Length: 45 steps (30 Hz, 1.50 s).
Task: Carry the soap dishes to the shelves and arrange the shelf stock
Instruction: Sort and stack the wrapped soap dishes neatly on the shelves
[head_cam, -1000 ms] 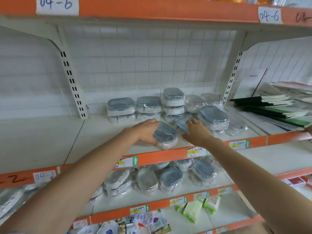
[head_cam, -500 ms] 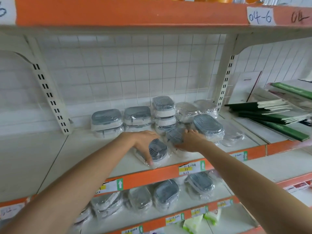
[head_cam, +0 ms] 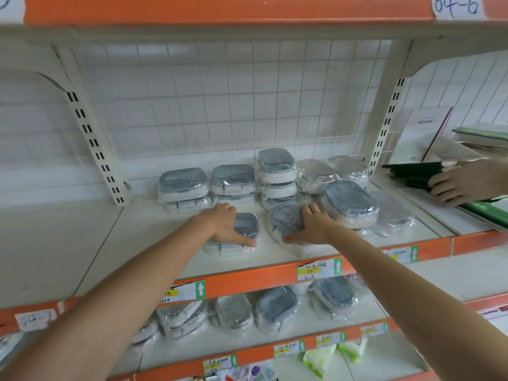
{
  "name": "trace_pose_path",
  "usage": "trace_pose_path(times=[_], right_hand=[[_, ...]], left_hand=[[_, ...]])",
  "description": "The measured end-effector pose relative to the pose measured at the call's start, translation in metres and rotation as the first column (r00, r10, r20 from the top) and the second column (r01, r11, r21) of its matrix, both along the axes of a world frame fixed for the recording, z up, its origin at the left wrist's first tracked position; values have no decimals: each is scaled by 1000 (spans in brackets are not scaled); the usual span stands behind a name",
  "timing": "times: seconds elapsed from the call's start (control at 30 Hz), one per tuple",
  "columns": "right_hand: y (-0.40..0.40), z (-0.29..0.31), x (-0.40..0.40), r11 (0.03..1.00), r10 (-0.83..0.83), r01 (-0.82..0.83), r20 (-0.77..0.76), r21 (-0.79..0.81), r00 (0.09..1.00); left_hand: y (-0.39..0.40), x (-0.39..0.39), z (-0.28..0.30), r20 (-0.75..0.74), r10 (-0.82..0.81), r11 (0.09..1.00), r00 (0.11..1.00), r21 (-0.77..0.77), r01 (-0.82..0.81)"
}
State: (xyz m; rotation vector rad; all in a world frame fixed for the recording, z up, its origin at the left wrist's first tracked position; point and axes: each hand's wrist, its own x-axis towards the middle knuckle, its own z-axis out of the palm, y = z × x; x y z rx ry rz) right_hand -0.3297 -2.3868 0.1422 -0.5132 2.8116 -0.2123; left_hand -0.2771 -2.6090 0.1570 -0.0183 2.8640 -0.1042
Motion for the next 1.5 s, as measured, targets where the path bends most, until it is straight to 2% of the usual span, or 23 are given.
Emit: trace_pose_path(times=[0.17,0.4,0.53,0.67,0.77,0.93,1.23,1.5], right_hand=[[-3,-4,6,993,70,-65,45,-99,997],[-5,2,15,996,83,-83,3,-11,997],[-6,-8,13,995,96,-96,-71,4,993],[-3,-13,14,992,59,-67,-84,-105,995],[-2,-9,24,981,58,-88,-174,-174,983],[-4,3,50,965,113,-186,-345,-185,932],[11,-9,122,955,64,-168,-383,-243,921],[42,-41,195,968,99,-166,-318,-189,943]], left_hand=[[3,7,-6,-25,142,989,990,51,-140],[3,14,-10,10,166,983,986,76,-166],[0,21,-18,8,201,965,979,171,-200],[-5,31,-19,24,272,925,962,269,-268],[0,43,-15,-116,285,936,951,249,-250],[18,67,-2,-324,268,961,907,162,-226],[40,147,-7,-394,269,962,879,149,-228],[61,220,-42,-338,298,952,893,176,-251]])
